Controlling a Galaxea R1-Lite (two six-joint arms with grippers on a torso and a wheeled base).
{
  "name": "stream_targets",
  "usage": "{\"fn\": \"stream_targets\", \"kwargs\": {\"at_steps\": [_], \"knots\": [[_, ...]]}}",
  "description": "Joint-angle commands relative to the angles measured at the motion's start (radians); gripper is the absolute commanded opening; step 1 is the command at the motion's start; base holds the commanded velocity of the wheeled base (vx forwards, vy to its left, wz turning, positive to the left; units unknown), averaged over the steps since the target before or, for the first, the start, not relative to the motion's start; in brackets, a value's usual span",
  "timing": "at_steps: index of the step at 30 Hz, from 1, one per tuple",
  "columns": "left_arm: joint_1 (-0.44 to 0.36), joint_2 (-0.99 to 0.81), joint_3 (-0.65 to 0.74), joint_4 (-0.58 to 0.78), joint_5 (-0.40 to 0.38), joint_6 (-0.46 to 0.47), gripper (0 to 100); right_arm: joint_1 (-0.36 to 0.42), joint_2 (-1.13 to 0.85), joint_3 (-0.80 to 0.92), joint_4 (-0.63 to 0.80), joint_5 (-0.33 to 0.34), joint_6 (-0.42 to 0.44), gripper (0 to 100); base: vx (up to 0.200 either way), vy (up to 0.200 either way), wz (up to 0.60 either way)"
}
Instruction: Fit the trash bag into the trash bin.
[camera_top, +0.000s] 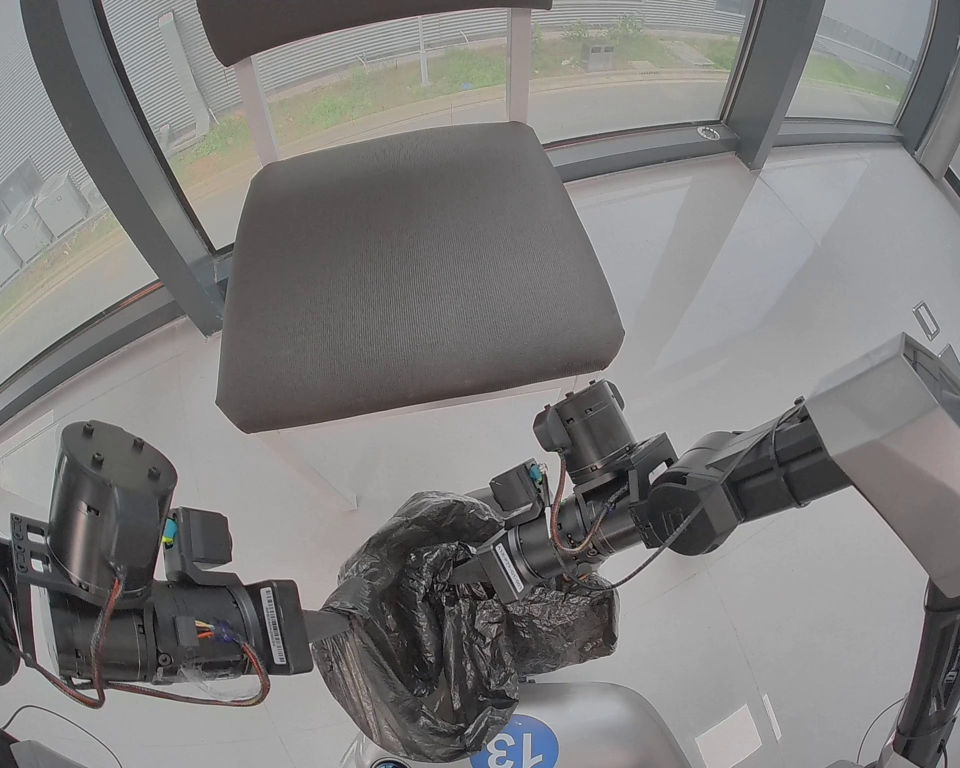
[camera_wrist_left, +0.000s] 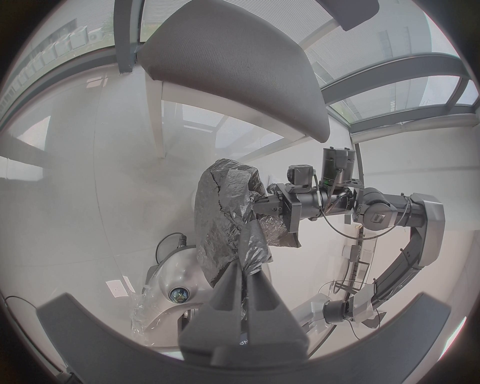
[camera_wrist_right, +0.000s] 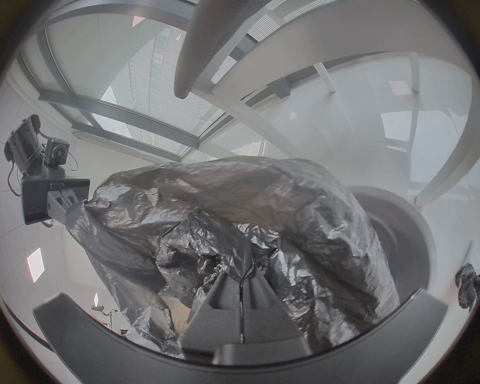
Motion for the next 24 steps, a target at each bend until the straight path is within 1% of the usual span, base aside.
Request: {"fn": "stream_targets", "kwargs": {"at_steps": [1, 3, 4, 5, 8, 9, 11, 13, 18, 20, 24], "knots": [[0.014, 0.002, 0.005, -0.004, -0.001, 0.001, 0, -0.021, 0.044, -0.035, 0.000, 0.002, -0.005, 0, 0.000, 0.000, 0.00], [0.014, 0.002, 0.007, -0.004, -0.001, -0.001, 0, -0.028, 0.044, -0.042, 0.000, 0.002, -0.016, 0, 0.000, 0.000, 0.00], [0.016, 0.008, -0.002, -0.005, -0.001, 0.001, 0, -0.061, 0.038, -0.042, 0.002, 0.004, -0.050, 0, 0.000, 0.000, 0.00], [0.016, 0.014, -0.004, -0.007, -0.001, 0.001, 0, -0.071, 0.038, -0.039, 0.002, 0.004, -0.062, 0, 0.000, 0.000, 0.00], [0.014, 0.032, -0.019, -0.007, 0.007, 0.002, 0, -0.094, 0.027, -0.029, 0.004, 0.004, -0.087, 0, 0.000, 0.000, 0.00], [0.014, 0.052, -0.036, -0.005, 0.009, 0.004, 0, -0.120, 0.004, -0.016, 0.004, 0.004, -0.105, 0, 0.000, 0.000, 0.00], [0.013, 0.068, -0.044, -0.005, 0.010, 0.005, 0, -0.134, -0.013, 0.003, 0.002, 0.002, -0.114, 0, 0.000, 0.000, 0.00], [0.007, 0.120, -0.075, -0.005, 0.010, 0.008, 0, -0.165, -0.056, 0.058, -0.001, 0.002, -0.154, 0, 0.000, 0.000, 0.00], [0.020, 0.204, -0.133, -0.004, 0.015, 0.038, 0, -0.200, -0.128, 0.164, -0.003, 0.004, -0.211, 0, 0.000, 0.000, 0.00], [0.037, 0.230, -0.157, -0.002, 0.028, 0.050, 0, -0.215, -0.146, 0.198, -0.004, 0.007, -0.236, 0, 0.000, 0.000, 0.00], [0.042, 0.285, -0.206, 0.005, 0.058, 0.065, 0, -0.234, -0.172, 0.231, -0.016, 0.019, -0.280, 0, 0.000, 0.000, 0.00]]}}
